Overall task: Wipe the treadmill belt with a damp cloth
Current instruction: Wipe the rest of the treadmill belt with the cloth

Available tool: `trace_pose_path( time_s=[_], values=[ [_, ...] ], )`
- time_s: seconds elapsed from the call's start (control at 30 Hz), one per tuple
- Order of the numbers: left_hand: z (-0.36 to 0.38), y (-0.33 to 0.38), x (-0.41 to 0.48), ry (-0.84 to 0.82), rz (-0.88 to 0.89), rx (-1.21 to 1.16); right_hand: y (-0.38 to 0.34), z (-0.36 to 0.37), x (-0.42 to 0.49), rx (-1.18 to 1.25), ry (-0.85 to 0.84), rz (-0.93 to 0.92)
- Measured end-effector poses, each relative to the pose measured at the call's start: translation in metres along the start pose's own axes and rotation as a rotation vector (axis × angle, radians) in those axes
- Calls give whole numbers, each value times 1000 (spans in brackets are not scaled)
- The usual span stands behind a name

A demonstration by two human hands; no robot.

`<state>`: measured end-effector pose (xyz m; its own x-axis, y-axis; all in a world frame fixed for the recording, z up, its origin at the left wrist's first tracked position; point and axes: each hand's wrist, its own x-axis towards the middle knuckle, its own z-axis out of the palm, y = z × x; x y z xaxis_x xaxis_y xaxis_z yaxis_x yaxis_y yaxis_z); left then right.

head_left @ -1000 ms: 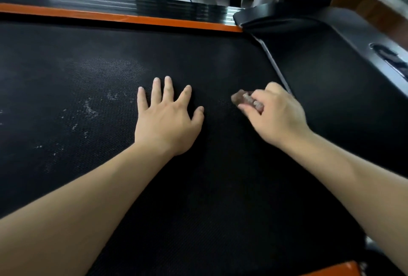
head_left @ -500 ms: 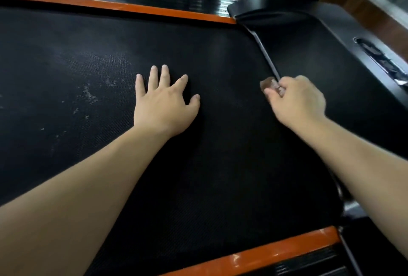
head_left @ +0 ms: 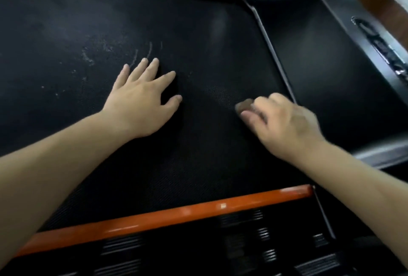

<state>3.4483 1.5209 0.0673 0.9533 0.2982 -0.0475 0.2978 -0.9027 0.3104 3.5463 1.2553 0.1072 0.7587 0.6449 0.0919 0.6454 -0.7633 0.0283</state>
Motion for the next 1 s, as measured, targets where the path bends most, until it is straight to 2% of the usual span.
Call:
trace_pose_path(
  time_s=[0.1, 0.13, 0.2, 0.3, 0.33, 0.47, 0.5, 0.6, 0.63, 0.7, 0.8, 0.83, 0.97, 1.0],
  values=[
    [-4, -22, -42, -23, 51, 39, 34, -9, 3, -170, 29, 250],
    [-6, -32, -52, -19, 70, 45, 31, -9, 0, -224, 28, 270],
    [-7, -49, -64, -21, 120, 41, 2, -5, -12, -259, 6, 178],
    [-10, -69, -72, -31, 194, 40, -29, -6, -39, -83, -32, 33],
    [-11, -74, -73, -37, 221, 48, -22, -9, -41, -85, -32, 68],
    [-10, -89, -81, -36, 279, 49, 2, -12, -37, -196, -37, 489],
    [-9, -89, -85, -27, 272, 44, -14, -9, -39, -170, -20, 493],
    [-8, -84, -99, 0, 252, 49, -68, -1, -55, -26, 23, 271],
    [-9, -83, -102, 0, 256, 50, -73, -3, -61, -15, 8, 247],
    [-15, -86, -104, -23, 281, 33, -51, -12, -58, -91, -41, 375],
    [-25, -103, -110, -58, 358, 32, -25, -25, -48, -209, -82, 736],
    [-27, -111, -113, -49, 373, 37, -35, -21, -47, -222, -78, 746],
    [-28, -144, -124, -47, 377, 41, -97, -3, -57, -74, -24, 475],
    [-28, -152, -125, -50, 370, 34, -98, -3, -59, -44, -7, 485]
  ],
)
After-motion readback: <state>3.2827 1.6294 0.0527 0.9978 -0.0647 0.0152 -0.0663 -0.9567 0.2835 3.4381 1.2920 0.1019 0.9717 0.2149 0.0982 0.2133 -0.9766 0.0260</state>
